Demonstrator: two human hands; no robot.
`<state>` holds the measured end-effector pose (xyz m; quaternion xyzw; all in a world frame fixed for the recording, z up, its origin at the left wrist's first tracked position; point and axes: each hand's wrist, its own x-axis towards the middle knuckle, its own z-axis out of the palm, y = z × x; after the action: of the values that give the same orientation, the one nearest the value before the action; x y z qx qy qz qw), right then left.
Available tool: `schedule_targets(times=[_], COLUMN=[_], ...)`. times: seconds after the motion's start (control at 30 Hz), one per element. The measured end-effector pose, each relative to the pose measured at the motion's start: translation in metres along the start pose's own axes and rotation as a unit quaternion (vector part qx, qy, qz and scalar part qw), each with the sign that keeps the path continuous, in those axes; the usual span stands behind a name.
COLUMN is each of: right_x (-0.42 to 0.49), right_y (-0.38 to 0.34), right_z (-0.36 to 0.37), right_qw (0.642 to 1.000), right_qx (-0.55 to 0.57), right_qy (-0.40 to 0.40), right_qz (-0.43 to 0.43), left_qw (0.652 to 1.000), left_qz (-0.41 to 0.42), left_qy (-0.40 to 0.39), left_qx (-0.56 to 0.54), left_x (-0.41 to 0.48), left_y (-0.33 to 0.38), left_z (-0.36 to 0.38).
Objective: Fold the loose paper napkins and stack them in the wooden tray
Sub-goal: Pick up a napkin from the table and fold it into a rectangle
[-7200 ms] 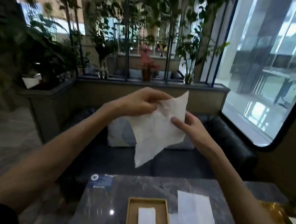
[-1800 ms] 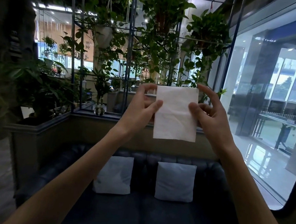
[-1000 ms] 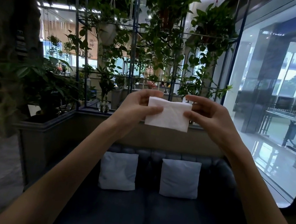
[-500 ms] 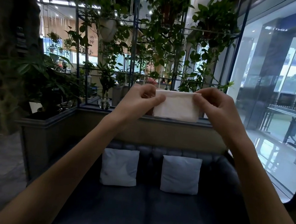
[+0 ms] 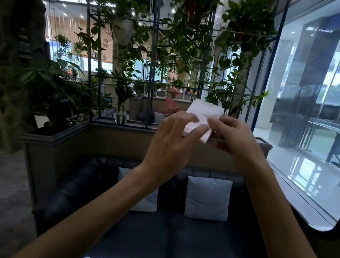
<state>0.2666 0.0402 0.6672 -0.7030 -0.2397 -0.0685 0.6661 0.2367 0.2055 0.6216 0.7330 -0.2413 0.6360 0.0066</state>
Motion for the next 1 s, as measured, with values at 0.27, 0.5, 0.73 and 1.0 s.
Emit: schedule_targets(times=[0.27,0.5,0.73,1.0], right_x=[0.003,0.003,0.009,-0.069], right_y=[0.017,0.054,0.152,0.355], right_z=[-0.014,-0.002,0.015,0.052], right_qw=[1.000,0.999,0.994,0.944], right_qx=[-0.010,0.009,-0.021,-0.085], right_qy=[-0.018,-0.019,-0.002,-0.028], right_qz=[-0.003,0.027,0.110,0.318], left_qw=[0.677,0.575,0.555,0.436], left_qz=[-0.529,-0.570,-0.633,-0.748], left_qy=[-0.170,-0.203,-0.216,-0.309], left_qx=[-0.483,-0.550,-0.495,-0.395], left_x=[0.005,-0.023,-0.094,-0.294], left_y=[-0.015,-0.024,-0.024,0.022], left_z=[-0.017,0.014,0.060,0.096])
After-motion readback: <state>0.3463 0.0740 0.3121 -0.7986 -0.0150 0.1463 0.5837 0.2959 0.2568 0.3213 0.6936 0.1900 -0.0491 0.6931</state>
